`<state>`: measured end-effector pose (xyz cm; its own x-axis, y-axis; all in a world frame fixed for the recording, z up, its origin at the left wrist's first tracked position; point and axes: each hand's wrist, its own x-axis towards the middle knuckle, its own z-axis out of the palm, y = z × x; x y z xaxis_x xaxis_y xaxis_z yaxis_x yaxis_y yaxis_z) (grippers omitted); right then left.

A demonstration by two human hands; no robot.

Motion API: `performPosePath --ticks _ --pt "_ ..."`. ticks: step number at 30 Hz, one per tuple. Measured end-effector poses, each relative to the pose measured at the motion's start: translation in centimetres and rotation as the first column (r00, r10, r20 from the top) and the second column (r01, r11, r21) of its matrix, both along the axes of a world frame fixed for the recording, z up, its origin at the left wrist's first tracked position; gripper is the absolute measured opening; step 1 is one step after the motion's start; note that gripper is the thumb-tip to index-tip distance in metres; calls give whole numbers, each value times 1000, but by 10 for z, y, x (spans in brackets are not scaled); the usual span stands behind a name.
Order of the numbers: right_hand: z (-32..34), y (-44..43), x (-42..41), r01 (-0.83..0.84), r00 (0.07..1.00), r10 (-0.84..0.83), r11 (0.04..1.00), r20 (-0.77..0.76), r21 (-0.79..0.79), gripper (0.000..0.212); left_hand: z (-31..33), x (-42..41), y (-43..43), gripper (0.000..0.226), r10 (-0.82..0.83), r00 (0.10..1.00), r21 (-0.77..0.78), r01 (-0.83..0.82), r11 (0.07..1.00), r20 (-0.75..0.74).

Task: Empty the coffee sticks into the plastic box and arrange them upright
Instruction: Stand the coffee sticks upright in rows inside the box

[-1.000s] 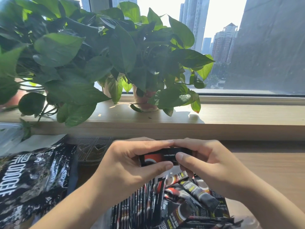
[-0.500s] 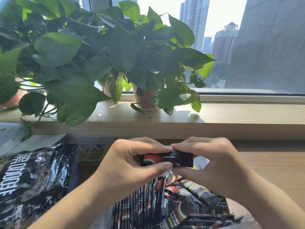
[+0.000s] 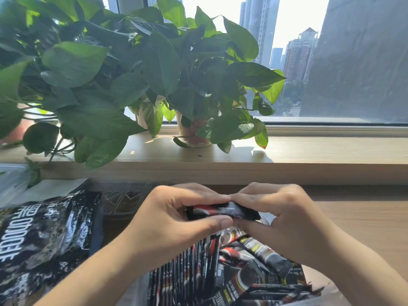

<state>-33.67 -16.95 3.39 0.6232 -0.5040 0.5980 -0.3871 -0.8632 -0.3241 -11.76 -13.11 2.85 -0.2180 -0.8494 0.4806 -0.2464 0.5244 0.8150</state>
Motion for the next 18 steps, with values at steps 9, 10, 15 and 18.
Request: performPosePath --ticks 9,10,15,18 --pt "1 5 -2 -23 999 7 936 46 352 36 1 0 1 27 64 997 -12 -64 998 30" --pt "3 6 -2 -28 997 -3 900 71 435 33 0 1 1 27 69 997 -21 -68 997 37" --pt "9 5 0 -35 980 -106 740 168 672 16 -1 0 2 24 43 994 -74 -36 997 102" --pt "9 6 1 -57 970 -129 701 205 711 15 -2 -1 2 20 -15 995 -66 22 998 101"
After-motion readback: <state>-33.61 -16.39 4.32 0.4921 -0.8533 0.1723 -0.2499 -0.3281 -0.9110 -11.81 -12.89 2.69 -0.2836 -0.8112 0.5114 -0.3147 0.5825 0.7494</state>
